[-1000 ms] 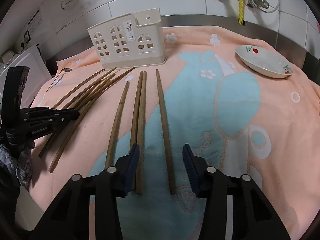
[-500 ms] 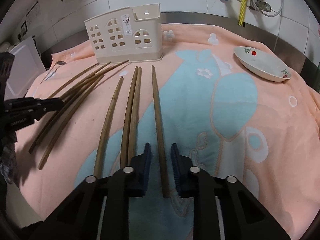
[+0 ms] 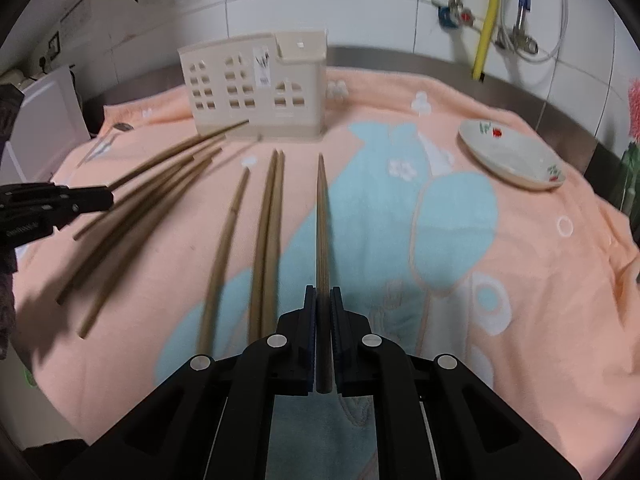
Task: Organize utensils
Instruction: 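Lift the held chopstick with the left gripper toward the white holder while the right gripper carries its own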
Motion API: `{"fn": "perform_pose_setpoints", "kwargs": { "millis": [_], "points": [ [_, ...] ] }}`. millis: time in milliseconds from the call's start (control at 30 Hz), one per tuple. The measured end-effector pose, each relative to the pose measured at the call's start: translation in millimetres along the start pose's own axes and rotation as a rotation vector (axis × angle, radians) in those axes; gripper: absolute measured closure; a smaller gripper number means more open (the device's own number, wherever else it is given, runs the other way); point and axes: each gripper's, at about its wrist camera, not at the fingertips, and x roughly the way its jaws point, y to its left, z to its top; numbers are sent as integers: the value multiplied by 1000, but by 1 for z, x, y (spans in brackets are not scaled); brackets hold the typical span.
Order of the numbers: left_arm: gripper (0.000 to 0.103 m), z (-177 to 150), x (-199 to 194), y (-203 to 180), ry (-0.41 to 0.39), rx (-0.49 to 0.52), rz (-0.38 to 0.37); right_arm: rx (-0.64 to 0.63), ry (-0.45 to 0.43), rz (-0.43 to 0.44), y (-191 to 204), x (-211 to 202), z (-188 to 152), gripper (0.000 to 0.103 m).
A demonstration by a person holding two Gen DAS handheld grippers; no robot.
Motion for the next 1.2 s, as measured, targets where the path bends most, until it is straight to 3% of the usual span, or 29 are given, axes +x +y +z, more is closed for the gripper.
{"fn": "perform_pose_setpoints", "kwargs": {
  "millis": [233,467,1200],
  "points": [
    [97,5,-9,3,17,-12,-22,7,-85,21,1,-27,22,97],
    [97,10,-11,-1,37,14,9,14,-148,37,0,-45,44,97],
    [97,51,-45,9,-32,-8,6,-40,-191,82,2,-59,108,97]
  ]
}}
